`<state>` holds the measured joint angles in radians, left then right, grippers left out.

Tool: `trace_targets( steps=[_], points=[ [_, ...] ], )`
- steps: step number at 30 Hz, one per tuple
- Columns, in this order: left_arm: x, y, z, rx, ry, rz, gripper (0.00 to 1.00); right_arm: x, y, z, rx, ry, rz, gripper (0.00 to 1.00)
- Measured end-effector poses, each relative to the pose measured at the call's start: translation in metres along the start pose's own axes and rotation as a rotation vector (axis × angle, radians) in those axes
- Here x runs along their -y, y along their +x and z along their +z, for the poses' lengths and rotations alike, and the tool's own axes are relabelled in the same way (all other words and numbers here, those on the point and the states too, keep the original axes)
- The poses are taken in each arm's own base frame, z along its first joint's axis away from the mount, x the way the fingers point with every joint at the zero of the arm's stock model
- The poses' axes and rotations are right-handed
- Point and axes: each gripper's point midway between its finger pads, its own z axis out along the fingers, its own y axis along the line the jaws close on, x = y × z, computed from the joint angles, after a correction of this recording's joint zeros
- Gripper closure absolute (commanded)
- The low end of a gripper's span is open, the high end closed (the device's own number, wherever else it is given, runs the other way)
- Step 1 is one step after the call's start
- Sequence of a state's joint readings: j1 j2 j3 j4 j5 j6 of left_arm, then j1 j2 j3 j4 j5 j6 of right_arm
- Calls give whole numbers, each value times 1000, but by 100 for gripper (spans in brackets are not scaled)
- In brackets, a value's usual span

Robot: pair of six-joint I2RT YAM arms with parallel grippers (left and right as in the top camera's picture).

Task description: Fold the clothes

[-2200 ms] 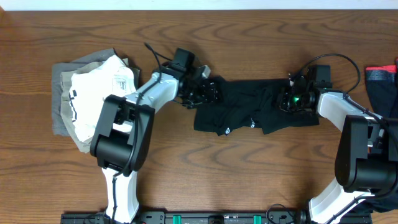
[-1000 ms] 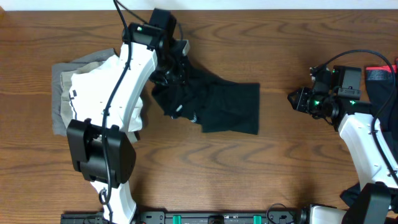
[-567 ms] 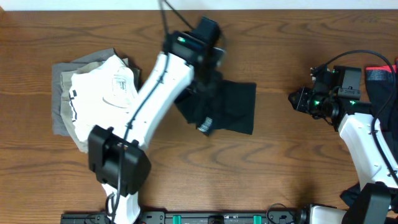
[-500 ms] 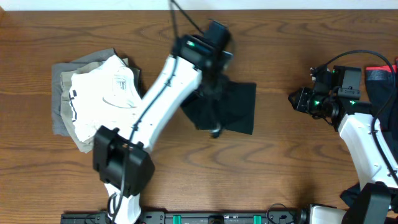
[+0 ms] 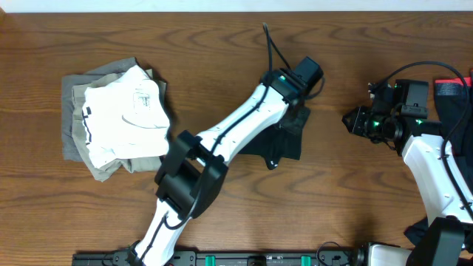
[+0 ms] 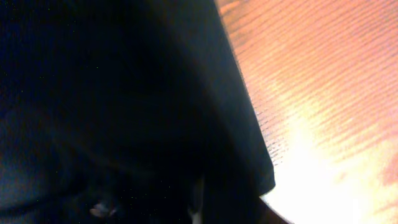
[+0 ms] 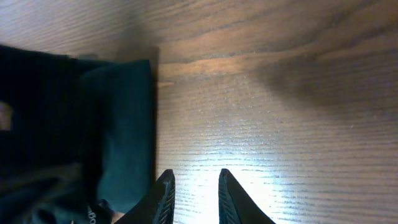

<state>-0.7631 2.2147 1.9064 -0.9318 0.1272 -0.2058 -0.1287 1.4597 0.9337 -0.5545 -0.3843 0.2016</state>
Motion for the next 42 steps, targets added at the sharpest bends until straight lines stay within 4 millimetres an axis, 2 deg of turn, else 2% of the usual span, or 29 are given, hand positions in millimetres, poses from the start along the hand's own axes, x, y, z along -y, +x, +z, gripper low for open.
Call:
trace_targets(
  steps=[2, 3, 10, 11, 14, 18, 21, 24, 25, 28, 30, 34, 36, 38, 40, 42],
  points=[
    [4, 0, 4, 0, 1, -1, 19, 0, 1, 0, -4, 0, 2, 77],
    [5, 0, 5, -1, 2, -9, 18, 0, 1, 0, -6, 1, 2, 77],
    [-1, 11, 1, -47, -13, -30, 17, -1, 2, 0, -8, -7, -12, 73],
    [-3, 14, -2, -56, -16, -34, 21, -3, 2, 0, -9, -16, -25, 72],
    [-12, 16, -26, -48, -18, -62, 41, -13, 5, 1, -19, -64, -82, 71],
    [-25, 6, -75, 36, -5, -95, 70, -39, 11, 2, -35, -163, -183, 70],
    [-37, -5, -105, 110, 2, -112, 79, -67, 14, 2, -28, -269, -292, 68],
    [-43, -10, -112, 133, 23, -134, 81, -90, 18, 2, -21, -346, -375, 63],
    [-45, -11, -112, 133, 31, -141, 85, -98, 19, 2, -15, -367, -403, 62],
    [-52, -10, -109, 121, 22, -157, 85, -117, 22, 3, -5, -416, -467, 66],
    [-59, -8, -108, 111, 3, -174, 83, -126, 27, 3, -11, -437, -496, 71],
    [-76, -7, -110, 108, -25, -216, 83, -140, 41, 8, -43, -460, -541, 71],
    [-90, -8, -111, 111, -36, -247, 75, -144, 52, 17, -82, -456, -561, 72],
    [-105, -7, -110, 106, -47, -283, 69, -145, 68, 35, -144, -442, -573, 77],
    [-121, -2, -105, 88, -61, -317, 65, -138, 84, 55, -215, -411, -570, 79],
    [-132, 7, -97, 58, -64, -343, 61, -123, 97, 77, -285, -352, -541, 81]
  ],
)
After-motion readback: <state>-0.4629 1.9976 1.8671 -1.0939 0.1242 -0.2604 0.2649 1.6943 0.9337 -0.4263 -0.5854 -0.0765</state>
